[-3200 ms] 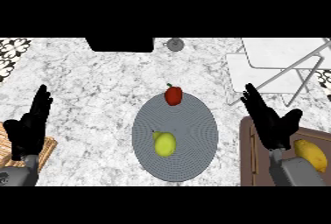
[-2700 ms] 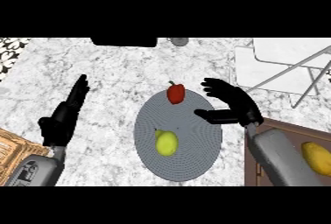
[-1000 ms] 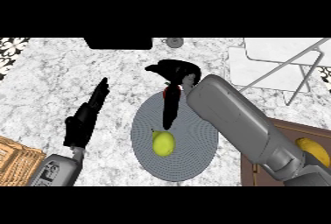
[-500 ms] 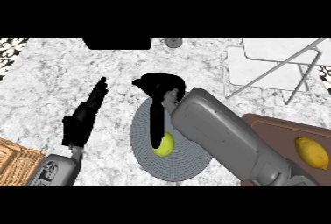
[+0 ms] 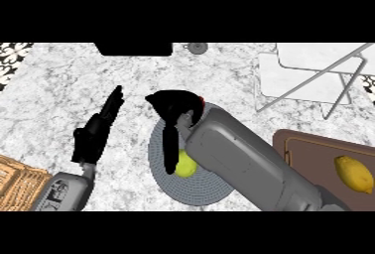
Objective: Pick the pear from the placemat and place it in the tiered shelf
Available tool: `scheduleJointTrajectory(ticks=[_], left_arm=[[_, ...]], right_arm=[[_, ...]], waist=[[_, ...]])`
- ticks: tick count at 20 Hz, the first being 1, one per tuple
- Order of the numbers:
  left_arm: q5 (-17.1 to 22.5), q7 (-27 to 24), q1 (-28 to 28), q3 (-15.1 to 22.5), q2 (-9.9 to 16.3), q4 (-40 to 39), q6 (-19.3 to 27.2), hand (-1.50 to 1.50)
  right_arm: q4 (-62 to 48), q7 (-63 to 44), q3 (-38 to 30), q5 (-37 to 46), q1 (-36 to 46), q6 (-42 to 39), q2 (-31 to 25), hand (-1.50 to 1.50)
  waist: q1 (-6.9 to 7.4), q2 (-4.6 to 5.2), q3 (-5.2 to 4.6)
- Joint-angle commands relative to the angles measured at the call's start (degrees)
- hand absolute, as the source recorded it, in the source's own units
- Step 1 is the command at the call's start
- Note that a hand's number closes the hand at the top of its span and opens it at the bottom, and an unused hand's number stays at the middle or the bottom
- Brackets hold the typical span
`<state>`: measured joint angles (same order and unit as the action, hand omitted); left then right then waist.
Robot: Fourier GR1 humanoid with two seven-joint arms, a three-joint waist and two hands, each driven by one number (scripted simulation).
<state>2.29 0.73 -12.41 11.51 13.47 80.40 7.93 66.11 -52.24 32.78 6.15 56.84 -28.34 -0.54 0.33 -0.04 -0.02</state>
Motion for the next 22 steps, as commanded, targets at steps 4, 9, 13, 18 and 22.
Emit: scheduleJointTrajectory(ticks=[4,9,13,18,22], left_arm=[[-0.37,-0.63,2.19,-1.88,0.63,0.79,-2.78,0.0],[-1.87,-2.49,2.79,-1.37,-0.81,-0.09,-2.64,0.0],[-2.63,-2.09,4.96,-1.72,-1.33,1.99,-2.52,0.0],[-3.34,-2.33,2.55,-2.5,-3.2,-0.36,-2.82,0.0],[-2.65,0.39,-3.3,-4.99,-3.0,-1.83,-3.67,0.0]], right_arm=[[-0.8,-2.1,3.0,-0.14,-0.93,2.03,0.52,-1.5],[-3.43,-4.85,2.72,-1.83,2.25,2.19,0.51,-1.5],[3.94,-7.31,4.58,0.06,-4.75,1.72,0.52,-1.5],[-2.65,-1.44,5.3,2.5,-2.65,3.95,0.52,-1.5],[-1.62,-3.71,9.7,1.13,-3.15,4.96,0.53,-1.5]], waist=[[0.35,0.04,0.0],[0.69,0.1,-0.02],[-0.06,-0.08,0.0],[0.14,0.1,0.0],[0.03,0.1,-0.01]])
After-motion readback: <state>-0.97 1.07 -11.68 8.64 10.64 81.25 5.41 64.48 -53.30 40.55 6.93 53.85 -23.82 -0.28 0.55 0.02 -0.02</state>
